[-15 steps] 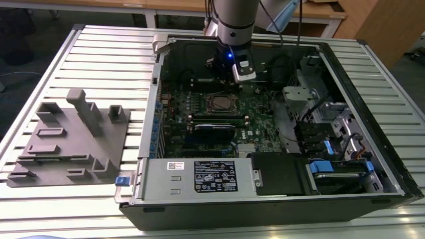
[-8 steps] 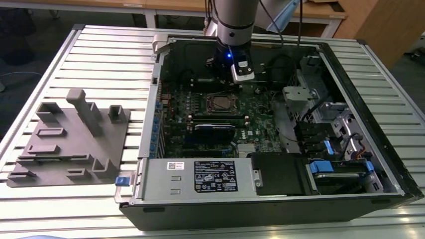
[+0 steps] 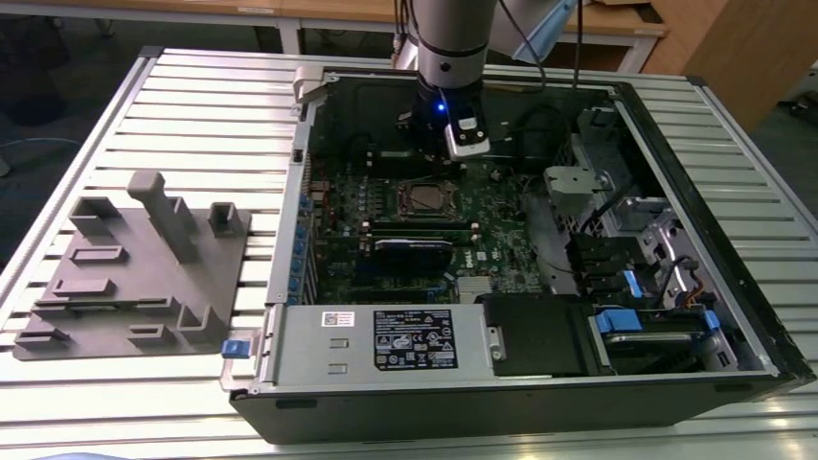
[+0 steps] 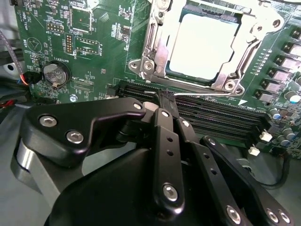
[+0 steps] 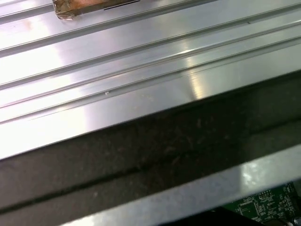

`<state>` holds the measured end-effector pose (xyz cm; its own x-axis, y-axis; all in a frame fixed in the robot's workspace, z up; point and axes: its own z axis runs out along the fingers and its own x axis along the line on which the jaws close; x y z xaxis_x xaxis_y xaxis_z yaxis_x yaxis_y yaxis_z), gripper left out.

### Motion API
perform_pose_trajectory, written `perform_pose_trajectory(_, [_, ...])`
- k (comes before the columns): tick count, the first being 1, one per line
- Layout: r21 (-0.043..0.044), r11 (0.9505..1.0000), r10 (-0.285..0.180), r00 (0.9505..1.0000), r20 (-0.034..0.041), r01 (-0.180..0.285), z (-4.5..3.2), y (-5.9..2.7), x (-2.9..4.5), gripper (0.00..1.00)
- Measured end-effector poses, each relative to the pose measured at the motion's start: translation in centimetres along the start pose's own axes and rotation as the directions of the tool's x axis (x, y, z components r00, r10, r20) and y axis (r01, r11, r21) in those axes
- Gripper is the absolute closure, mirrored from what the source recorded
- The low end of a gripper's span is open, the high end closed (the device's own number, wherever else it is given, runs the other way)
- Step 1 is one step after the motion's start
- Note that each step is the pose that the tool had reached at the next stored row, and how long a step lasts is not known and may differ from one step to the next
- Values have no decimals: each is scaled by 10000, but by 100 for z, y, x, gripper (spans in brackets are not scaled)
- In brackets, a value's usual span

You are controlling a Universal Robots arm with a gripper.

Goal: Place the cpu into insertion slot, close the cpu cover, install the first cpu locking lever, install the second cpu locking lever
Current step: 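Install the first cpu locking lever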

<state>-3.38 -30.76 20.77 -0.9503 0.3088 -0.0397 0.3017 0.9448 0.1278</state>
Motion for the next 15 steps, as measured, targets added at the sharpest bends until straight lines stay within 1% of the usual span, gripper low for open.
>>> perform_pose_trajectory(15, [-8,10000,-3,10000,25,3,8,-9,25,89])
